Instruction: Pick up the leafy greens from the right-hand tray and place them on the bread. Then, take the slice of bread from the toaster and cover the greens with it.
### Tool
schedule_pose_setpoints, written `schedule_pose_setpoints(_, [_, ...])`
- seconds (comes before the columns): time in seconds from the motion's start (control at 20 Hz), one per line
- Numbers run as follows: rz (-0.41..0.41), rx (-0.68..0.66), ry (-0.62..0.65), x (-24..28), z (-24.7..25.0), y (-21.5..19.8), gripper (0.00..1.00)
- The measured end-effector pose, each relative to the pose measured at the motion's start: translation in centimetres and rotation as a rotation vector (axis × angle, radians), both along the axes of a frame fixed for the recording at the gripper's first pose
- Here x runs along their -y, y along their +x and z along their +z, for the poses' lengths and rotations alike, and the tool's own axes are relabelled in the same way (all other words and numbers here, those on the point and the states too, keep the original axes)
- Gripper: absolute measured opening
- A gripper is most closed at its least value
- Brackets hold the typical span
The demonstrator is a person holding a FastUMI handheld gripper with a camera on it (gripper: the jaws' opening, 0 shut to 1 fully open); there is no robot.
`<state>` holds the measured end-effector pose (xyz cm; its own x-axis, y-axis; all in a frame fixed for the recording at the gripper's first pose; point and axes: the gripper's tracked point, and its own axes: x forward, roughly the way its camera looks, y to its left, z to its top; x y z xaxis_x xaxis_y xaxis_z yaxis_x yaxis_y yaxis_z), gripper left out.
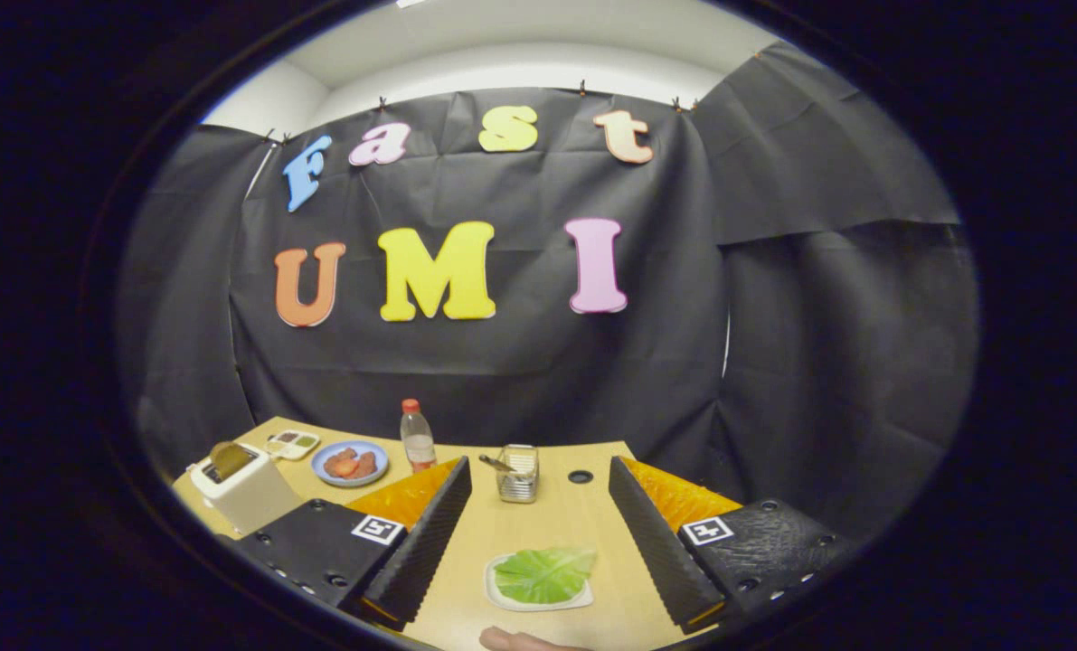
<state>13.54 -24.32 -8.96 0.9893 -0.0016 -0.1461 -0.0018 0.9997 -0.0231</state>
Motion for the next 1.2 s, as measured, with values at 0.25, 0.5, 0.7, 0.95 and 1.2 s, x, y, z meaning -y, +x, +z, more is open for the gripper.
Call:
schedule_pose_setpoints(0.25, [0.078, -0.162, 0.044, 3.1, -7.9, 4.9, 0.95])
schedule_pose_setpoints(0.5, [0.076, -0.369, 0.092, 4.7, -16.8, 8.3, 0.94])
schedule_pose_setpoints(0.7, [0.039, -0.482, 0.141, 5.4, -20.9, 9.6, 0.91])
schedule_pose_setpoints(0.95, [0.042, -0.583, 0.138, 5.0, -24.1, 10.5, 0.83])
schedule_pose_setpoints(1.2, [0.035, -0.655, 0.158, 4.0, -25.8, 11.3, 0.67])
